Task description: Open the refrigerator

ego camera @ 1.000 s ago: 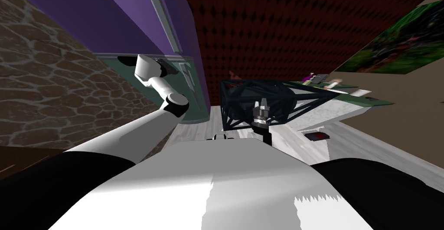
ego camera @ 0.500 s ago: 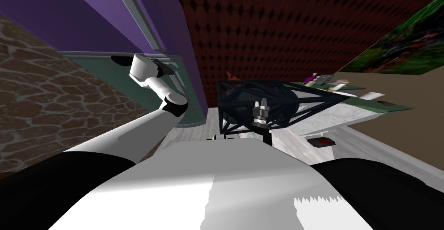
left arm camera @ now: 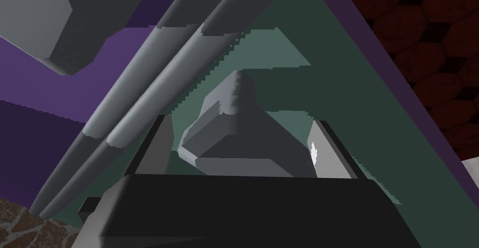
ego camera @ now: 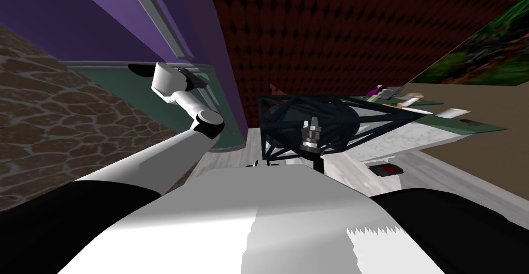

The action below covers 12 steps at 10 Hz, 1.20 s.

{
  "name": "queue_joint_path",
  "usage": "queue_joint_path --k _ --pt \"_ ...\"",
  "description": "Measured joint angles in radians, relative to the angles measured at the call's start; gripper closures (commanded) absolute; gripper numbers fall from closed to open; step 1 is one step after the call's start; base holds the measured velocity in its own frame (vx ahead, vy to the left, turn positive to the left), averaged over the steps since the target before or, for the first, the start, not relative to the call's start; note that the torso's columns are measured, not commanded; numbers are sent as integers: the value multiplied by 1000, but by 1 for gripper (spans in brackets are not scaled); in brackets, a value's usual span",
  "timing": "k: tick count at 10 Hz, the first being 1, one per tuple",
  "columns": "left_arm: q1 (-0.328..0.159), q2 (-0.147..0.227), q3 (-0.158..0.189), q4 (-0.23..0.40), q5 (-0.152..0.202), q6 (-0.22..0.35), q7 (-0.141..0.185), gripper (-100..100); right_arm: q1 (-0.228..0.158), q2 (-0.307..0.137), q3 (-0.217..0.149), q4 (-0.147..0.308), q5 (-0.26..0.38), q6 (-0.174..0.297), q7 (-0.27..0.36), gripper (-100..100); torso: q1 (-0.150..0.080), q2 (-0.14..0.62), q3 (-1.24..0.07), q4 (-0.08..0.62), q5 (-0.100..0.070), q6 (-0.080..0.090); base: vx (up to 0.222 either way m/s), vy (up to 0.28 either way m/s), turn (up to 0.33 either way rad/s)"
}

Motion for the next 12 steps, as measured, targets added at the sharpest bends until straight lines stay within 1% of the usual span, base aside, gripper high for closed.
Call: queue_joint_path --k 1,2,3,4,5,7,8,9,10,11,12 --pt "-5 -4 1 4 25 14 -14 100 0 0 0 0 0 0 0 0 4 3 2 0 2 -1 -246 172 -62" --pt "-12 -10 -1 20 28 18 -20 100 0 0 0 0 0 0 0 0 1 -1 0 0 2 -5 -268 155 -16" --pt "-17 -22 -2 19 35 28 -25 100 0 0 0 0 0 0 0 0 -1 -4 -2 0 1 -5 -294 231 -25" --pt "-25 -26 -1 34 49 41 -34 100 0 0 0 0 0 0 0 0 2 -6 -3 1 0 -5 -315 265 -55" --pt "-25 -45 0 16 73 63 -50 100 0 0 0 0 0 0 0 0 3 -5 -3 1 1 -6 -265 176 -37" --pt "-34 -57 0 23 92 87 -64 100 0 0 0 0 0 0 0 0 0 -9 -6 1 0 -7 -285 218 -17" --pt "-42 -61 0 30 108 100 -75 100 0 0 0 0 0 0 0 0 5 -6 -4 2 1 -6 -352 279 -53" --pt "-47 -76 0 17 127 119 -87 100 0 0 0 0 0 0 0 0 4 -3 -1 2 2 -6 -388 280 -32" --pt "-55 -87 -1 18 144 132 -100 100 -1 0 0 0 0 0 0 0 2 -1 0 2 1 -6 -335 290 -34" --pt "-59 -98 0 17 162 152 -113 100 0 0 0 0 0 0 0 0 0 -6 -3 2 0 -5 -148 125 -46" --pt "-57 -104 0 20 164 161 -116 100 0 0 0 0 0 0 0 0 -10 -17 -10 0 -3 -5 -124 159 -4"
